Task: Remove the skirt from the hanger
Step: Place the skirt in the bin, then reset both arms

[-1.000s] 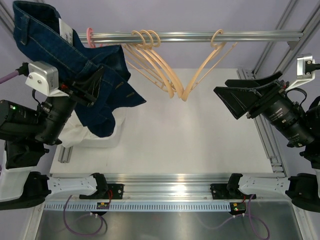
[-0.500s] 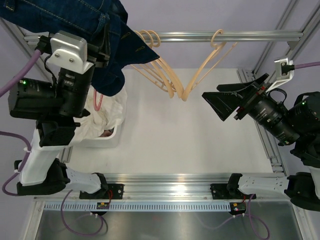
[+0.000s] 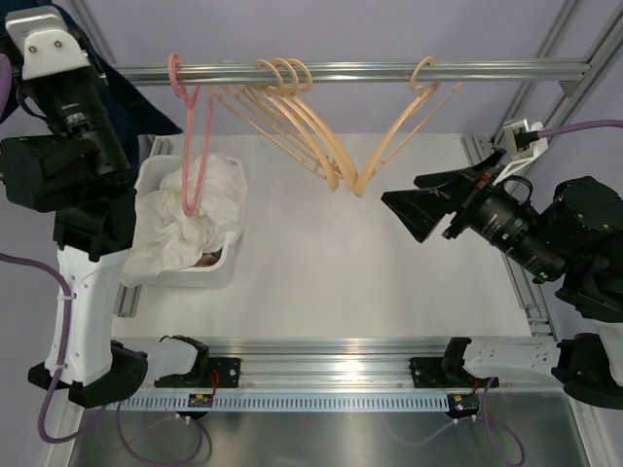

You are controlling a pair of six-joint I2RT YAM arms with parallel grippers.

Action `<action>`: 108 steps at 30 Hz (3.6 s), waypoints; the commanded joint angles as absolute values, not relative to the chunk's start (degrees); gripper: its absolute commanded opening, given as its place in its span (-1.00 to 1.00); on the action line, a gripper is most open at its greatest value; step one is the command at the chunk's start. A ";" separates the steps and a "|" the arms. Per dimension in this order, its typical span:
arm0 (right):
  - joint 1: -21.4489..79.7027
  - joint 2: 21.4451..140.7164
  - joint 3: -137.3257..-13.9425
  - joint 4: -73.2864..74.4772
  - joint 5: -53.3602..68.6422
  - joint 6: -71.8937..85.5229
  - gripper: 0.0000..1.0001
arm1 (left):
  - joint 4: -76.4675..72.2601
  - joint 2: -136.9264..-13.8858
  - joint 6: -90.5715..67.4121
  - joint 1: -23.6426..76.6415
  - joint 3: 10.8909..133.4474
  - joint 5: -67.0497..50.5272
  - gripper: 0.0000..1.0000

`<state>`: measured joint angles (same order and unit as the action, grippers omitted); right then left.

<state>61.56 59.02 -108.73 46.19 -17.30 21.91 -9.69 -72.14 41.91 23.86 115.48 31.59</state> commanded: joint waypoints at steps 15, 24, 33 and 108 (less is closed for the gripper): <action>61.87 57.75 -112.50 50.97 -14.41 21.88 0.99 | 4.03 -61.79 4.32 8.72 85.46 32.78 -1.00; 61.88 53.53 -113.55 55.72 -16.96 22.50 0.99 | 2.03 -61.96 -5.18 3.34 72.78 25.32 -1.00; 61.88 51.68 -112.50 55.90 -18.01 23.12 0.99 | 4.48 -66.79 -22.31 1.06 63.37 9.95 -1.00; 61.79 60.02 -99.23 66.00 -18.81 29.88 0.99 | 49.40 -46.14 -35.15 -8.96 84.35 12.07 0.98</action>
<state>61.56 59.27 -99.59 65.41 -19.20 28.86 48.31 -45.08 -34.54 -8.64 79.94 11.60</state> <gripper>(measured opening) 0.993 0.985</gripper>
